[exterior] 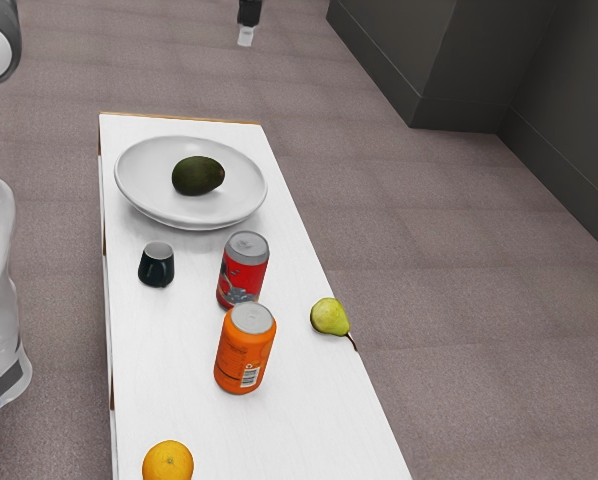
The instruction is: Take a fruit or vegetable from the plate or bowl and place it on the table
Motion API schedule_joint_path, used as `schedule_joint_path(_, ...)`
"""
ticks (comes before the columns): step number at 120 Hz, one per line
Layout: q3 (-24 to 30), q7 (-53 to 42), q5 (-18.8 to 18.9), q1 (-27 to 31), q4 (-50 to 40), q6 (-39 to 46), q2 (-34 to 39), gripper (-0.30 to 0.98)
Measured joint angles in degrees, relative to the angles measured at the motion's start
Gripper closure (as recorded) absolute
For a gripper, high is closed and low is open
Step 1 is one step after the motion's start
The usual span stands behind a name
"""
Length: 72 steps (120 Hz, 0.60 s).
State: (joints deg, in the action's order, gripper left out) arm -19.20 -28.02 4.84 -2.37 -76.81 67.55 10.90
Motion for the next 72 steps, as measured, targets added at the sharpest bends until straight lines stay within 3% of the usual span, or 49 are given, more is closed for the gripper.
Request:
schedule_joint_path(18,-0.51,1.55,0.24,0.31,-0.49,-0.83,-0.19,0.00)
schedule_joint_path(26,-0.99,2.39,-1.30,0.67,-1.39,-0.25,-2.39,0.00)
schedule_joint_path(42,-2.77,6.38,-2.98,0.72,-8.76,0.84,-4.13,0.00)
schedule_joint_path(57,-4.28,10.79,-0.46,0.94,-24.89,5.42,7.64,0.00)
schedule_joint_path(72,-5.68,15.28,2.19,0.76,-29.83,9.65,10.38,0.00)
